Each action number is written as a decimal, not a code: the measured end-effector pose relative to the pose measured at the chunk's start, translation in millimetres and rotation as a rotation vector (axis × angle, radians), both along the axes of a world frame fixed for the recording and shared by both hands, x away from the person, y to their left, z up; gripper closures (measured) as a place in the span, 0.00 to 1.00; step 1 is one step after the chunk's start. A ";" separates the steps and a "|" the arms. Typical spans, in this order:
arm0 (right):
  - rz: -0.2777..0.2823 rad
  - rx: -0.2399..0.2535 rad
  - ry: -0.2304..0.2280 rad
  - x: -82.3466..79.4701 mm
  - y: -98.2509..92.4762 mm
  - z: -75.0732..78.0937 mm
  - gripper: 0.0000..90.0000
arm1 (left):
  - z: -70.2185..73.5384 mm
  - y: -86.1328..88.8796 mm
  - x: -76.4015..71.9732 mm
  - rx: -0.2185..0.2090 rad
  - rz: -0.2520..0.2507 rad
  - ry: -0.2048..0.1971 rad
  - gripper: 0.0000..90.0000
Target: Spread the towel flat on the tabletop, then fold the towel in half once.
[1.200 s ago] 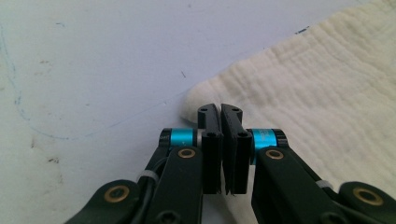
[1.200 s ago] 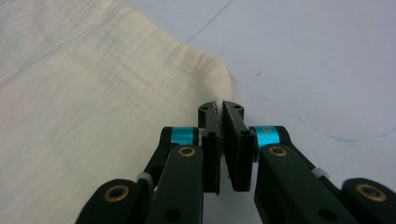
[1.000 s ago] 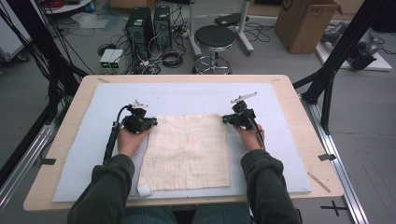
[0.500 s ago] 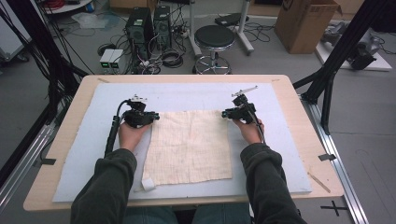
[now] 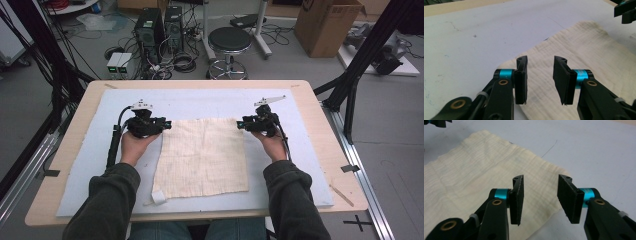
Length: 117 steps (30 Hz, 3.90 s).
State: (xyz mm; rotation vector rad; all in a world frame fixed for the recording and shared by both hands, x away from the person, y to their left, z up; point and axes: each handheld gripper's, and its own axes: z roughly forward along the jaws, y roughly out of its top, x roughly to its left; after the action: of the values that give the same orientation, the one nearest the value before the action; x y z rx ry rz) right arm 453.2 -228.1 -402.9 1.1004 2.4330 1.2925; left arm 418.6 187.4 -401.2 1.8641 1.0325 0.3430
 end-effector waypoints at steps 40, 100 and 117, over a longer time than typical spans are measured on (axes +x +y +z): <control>0.058 0.021 -0.019 -6.8 9.4 5.7 0.46 | 3.7 2.3 -3.9 -0.025 -0.026 -0.009 0.59; -0.027 0.021 0.056 30.4 3.9 -1.8 0.94 | -6.6 3.9 20.8 0.020 0.131 0.005 0.96; 0.053 0.083 0.019 -8.0 -6.0 14.5 0.94 | 9.6 6.8 -17.4 0.022 0.029 -0.058 0.96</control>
State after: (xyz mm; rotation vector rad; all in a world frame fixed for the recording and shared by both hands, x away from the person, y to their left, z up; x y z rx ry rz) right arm 445.2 -234.0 -388.4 1.0797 2.4586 1.4170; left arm 401.2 194.1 -391.6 1.8496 1.0210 0.4253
